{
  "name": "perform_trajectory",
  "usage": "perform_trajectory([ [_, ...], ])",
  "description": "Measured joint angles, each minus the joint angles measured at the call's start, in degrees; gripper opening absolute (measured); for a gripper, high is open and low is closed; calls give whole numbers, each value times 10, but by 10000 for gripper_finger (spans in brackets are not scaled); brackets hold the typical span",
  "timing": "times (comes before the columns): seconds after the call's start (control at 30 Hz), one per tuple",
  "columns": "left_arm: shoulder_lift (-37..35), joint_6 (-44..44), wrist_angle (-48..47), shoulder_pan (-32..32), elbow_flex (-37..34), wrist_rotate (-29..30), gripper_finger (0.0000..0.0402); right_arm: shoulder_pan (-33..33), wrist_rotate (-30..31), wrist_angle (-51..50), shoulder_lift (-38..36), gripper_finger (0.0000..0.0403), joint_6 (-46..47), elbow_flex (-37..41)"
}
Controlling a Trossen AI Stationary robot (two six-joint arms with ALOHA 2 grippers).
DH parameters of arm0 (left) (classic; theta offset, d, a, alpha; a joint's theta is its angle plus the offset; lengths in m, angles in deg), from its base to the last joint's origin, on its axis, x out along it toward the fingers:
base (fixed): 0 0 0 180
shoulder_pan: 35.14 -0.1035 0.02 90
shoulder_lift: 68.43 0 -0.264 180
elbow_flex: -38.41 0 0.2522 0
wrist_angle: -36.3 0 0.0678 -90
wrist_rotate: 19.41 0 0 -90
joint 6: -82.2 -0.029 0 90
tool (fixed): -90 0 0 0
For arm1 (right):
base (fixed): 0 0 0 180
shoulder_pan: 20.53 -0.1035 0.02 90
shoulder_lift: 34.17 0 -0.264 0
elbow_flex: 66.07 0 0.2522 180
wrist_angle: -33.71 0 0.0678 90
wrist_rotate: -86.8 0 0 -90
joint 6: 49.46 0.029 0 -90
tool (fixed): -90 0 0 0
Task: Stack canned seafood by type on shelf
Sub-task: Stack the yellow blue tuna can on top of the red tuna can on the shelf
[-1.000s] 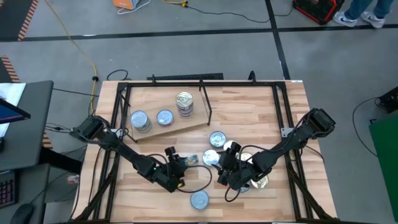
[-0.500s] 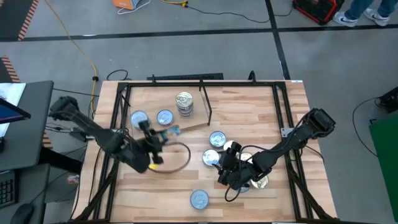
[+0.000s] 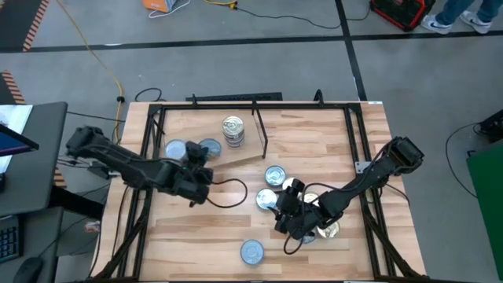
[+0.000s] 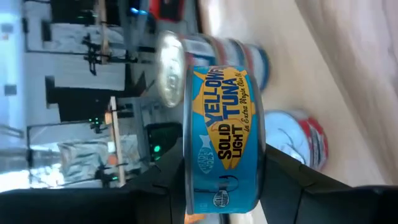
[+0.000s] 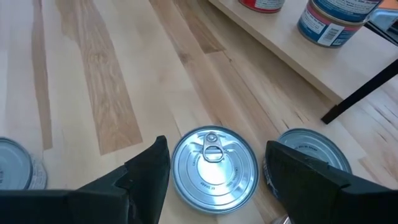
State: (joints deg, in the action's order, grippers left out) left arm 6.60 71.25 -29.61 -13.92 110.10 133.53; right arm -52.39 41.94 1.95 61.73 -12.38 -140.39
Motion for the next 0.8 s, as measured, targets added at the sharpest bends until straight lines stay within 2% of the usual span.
perform_trajectory([
  [0.1, 37, -23, 0, -26, 0, -28, 142, 0, 0, -1, 0, 291, 0, 0],
  [0.23, 80, -10, -12, -68, 0, -64, 142, 0, 0, -5, 0, 291, 1, 0],
  [0.37, 109, 15, -49, -104, 0, -57, 143, -4, 0, -10, 0, 291, 4, 0],
  [0.67, 114, 42, -48, -155, 0, -54, 143, -3, 0, -11, 0, 291, 4, 0],
  [0.8, 113, 42, -31, -164, 0, -73, 143, -4, 0, -11, 0, 291, 4, 0],
])
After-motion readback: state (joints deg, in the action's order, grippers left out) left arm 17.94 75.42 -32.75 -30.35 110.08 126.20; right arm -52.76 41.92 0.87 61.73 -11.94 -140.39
